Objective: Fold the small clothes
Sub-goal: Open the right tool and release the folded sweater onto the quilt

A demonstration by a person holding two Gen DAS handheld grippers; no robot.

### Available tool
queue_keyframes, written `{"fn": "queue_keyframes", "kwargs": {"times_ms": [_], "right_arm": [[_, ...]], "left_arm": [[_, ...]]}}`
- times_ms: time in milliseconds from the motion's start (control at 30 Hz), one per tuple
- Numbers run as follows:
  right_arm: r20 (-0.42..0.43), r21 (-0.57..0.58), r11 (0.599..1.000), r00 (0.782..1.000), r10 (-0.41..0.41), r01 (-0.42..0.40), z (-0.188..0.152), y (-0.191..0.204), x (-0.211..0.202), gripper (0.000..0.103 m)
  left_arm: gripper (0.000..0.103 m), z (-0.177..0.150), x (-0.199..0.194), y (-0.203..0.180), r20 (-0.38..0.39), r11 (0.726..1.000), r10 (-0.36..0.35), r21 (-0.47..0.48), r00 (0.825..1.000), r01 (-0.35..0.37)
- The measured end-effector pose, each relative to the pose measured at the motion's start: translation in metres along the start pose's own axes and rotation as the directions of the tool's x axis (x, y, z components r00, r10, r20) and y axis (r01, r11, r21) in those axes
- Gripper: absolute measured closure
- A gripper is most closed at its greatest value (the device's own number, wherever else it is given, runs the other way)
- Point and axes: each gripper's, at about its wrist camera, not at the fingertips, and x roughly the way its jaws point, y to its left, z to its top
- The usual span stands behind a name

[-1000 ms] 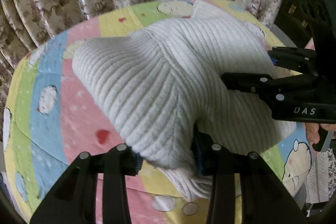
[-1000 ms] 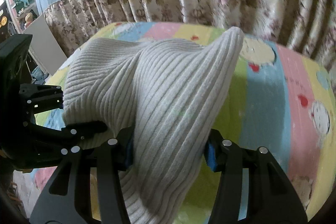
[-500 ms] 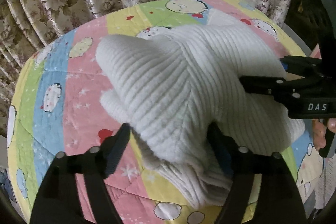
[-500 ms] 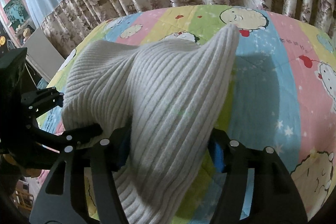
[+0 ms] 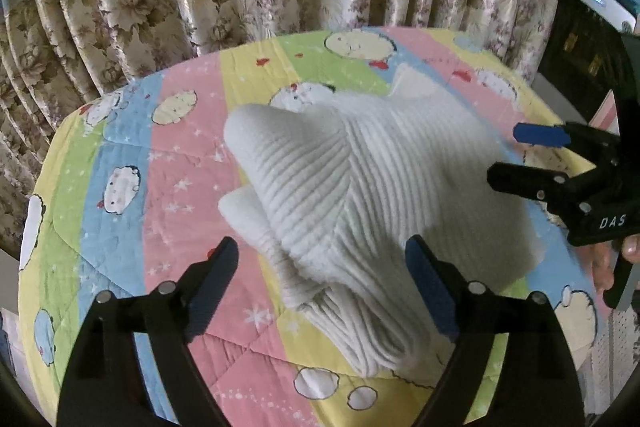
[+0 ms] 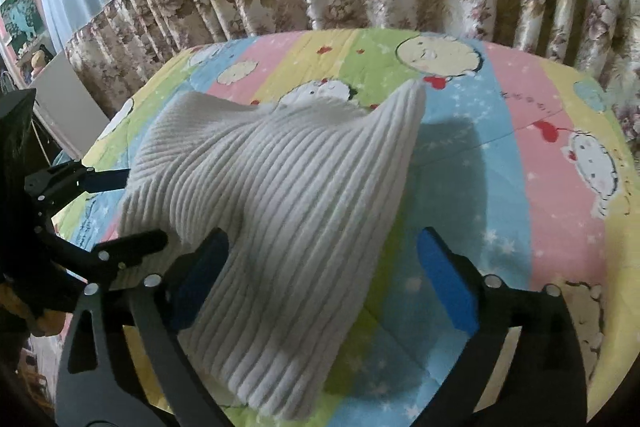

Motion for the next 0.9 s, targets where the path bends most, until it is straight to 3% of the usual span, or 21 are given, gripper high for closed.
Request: {"fn": "queue_keyframes", "kwargs": {"times_ms": [167, 300, 533, 667, 900], "right_arm": [[0.041, -0.009, 0.997, 0.996, -0.078, 0.079, -0.008, 0.006, -0.021, 0.003], [0.031, -0.05, 0.985, 0.986, -0.166, 0.167, -0.021, 0.016, -0.022, 0.003], [0.003, -0.145, 0.93, 0.94, -0.342, 0.339, -0.044, 0.017, 0.0, 0.003], [0.011, -0.124, 0.93, 0.937, -0.348, 0.347, -0.053, 0.007, -0.002, 0.003], [0.001, -0.039, 0.962, 0.962, -0.271, 0.271, -0.063, -0.004, -0.011, 0.003]], "left_arm": [[0.012, -0.006, -0.017, 0.009, 0.03, 0.999, 0.012, -0.041, 0.999, -0.011], [0.012, -0.016, -0.002, 0.015, -0.018, 0.994, 0.099, -0.034, 0.995, -0.1], [0.011, -0.037, 0.016, 0.006, -0.007, 0.974, 0.223, 0.05, 0.975, -0.222], [0.011, -0.051, 0.014, 0.014, -0.012, 0.981, 0.196, 0.005, 0.981, -0.196], [0.011, -0.056, -0.009, 0.011, 0.011, 0.977, 0.213, -0.023, 0.977, -0.213]]}}
